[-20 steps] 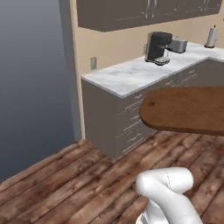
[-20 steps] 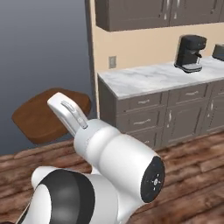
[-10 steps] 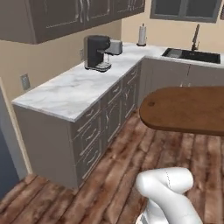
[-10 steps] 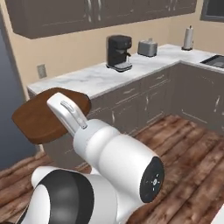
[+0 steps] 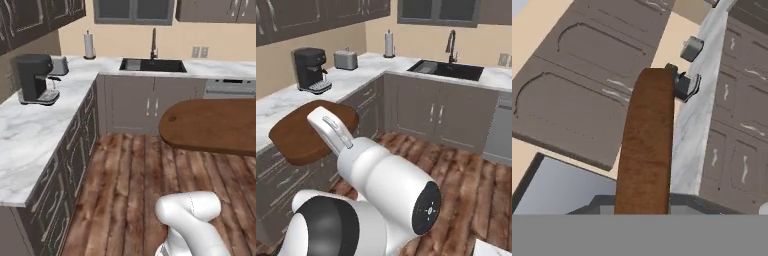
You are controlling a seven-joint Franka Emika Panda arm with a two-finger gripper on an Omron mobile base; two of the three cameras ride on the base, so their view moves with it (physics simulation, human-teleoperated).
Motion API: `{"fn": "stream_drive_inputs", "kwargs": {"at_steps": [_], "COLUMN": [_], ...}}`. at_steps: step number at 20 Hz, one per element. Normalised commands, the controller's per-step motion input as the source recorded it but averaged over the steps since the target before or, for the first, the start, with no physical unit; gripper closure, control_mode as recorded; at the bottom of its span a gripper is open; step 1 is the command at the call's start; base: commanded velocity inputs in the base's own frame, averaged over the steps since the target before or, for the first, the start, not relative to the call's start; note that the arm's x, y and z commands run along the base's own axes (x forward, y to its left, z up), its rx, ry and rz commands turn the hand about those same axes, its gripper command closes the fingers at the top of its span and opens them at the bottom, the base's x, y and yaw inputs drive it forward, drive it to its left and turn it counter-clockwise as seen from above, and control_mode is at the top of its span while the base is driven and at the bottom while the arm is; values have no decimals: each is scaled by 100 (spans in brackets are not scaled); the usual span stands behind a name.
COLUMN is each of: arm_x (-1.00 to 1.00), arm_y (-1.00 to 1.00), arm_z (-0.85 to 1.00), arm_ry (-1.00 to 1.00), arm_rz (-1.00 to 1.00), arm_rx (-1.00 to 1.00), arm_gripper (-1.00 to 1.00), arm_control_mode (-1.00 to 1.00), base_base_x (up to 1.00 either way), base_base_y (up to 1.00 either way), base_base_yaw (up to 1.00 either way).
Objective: Move the cutting board and knife to the sink. Then move spray from the shelves to the counter.
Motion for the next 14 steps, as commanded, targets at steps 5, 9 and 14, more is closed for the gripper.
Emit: {"fn": "stream_drive_inputs", "kwargs": {"at_steps": [5, 9, 14], "arm_x": [0, 0, 0], "arm_y": [0, 0, 0], "arm_z": [0, 0, 0], "arm_ry": [0, 0, 0], "arm_rz": [0, 0, 0], "arm_rx": [0, 0, 0], "arm_gripper": [100, 100, 100], "arm_control_mode": [100, 100, 100], "base_base_x": [100, 100, 100], "base_base_y": [0, 0, 0], "base_base_yaw": [-44, -31, -16]}}
